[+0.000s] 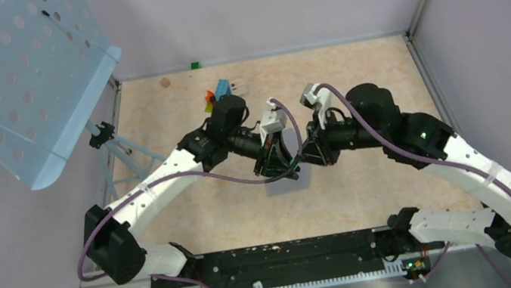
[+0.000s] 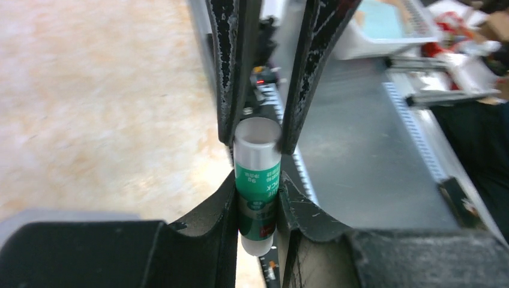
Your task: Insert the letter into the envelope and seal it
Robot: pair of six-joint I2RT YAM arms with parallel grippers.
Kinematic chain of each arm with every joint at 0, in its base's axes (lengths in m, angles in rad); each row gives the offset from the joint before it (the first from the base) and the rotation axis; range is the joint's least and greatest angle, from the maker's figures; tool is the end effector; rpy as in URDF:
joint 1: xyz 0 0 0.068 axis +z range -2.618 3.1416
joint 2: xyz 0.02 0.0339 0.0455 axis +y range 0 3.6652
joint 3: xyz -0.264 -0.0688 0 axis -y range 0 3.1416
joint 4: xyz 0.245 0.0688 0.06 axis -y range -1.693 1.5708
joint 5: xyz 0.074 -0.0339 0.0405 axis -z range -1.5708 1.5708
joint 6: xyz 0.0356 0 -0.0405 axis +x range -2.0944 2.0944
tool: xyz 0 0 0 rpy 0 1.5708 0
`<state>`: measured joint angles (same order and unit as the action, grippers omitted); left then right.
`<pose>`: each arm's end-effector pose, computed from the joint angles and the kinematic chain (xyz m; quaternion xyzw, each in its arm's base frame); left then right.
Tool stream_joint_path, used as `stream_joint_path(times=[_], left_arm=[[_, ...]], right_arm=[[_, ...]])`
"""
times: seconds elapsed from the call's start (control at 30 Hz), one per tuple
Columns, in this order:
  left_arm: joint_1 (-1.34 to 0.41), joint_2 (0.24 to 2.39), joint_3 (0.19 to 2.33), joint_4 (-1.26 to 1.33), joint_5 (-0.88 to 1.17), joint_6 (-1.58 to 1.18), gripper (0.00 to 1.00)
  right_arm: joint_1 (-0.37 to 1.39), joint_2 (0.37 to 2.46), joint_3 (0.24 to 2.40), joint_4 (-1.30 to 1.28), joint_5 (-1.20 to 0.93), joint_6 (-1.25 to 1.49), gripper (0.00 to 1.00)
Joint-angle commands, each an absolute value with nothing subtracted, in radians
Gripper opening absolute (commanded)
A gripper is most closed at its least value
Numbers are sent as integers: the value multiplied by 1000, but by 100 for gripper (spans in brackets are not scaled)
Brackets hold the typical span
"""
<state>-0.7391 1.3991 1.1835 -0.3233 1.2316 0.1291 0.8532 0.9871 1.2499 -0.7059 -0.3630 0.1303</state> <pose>0.1997 -0.2274 0.3358 0.5572 0.5243 -0.6002 0.2333 0.1170 0.1533 0.4094 -0.3842 0.7435 0.3827 0.3913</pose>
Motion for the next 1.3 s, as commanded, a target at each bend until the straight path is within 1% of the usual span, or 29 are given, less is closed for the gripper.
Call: stream_joint_path(times=[0.0, 0.17, 0.3, 0.33, 0.4, 0.43, 0.47, 0.53, 0.6, 0.83, 1.07, 1.27], left_arm=[[-734, 1341, 1206, -236, 849, 139, 0], [-742, 1263, 1141, -129, 631, 157, 0], [-753, 1211, 1080, -47, 563, 184, 0], [-753, 1203, 1067, -35, 565, 193, 0], [-753, 1206, 1064, -41, 570, 205, 0], [-753, 1211, 1068, -55, 573, 212, 0], [-753, 1218, 1069, -62, 577, 216, 0], [-755, 1224, 1066, -63, 579, 220, 0], [-755, 1224, 1059, -54, 581, 221, 0], [-757, 1231, 1054, -41, 610, 232, 0], [-762, 1233, 1030, -54, 584, 258, 0], [-764, 1225, 1020, -47, 569, 267, 0]], right_arm=[[857, 1070, 1336, -783, -181, 279, 0], [856, 1148, 1386, -816, -80, 465, 0], [856, 1180, 1386, -787, -58, 572, 0], [856, 1183, 1386, -781, -57, 582, 7], [855, 1186, 1394, -775, -48, 591, 26], [856, 1189, 1400, -774, -52, 588, 32], [856, 1192, 1405, -775, -52, 586, 36], [856, 1202, 1415, -784, -53, 583, 39], [857, 1212, 1417, -781, -64, 584, 41], [862, 1206, 1404, -768, -6, 620, 41], [862, 1130, 1393, -728, 79, 674, 43], [861, 1128, 1378, -708, 63, 691, 43]])
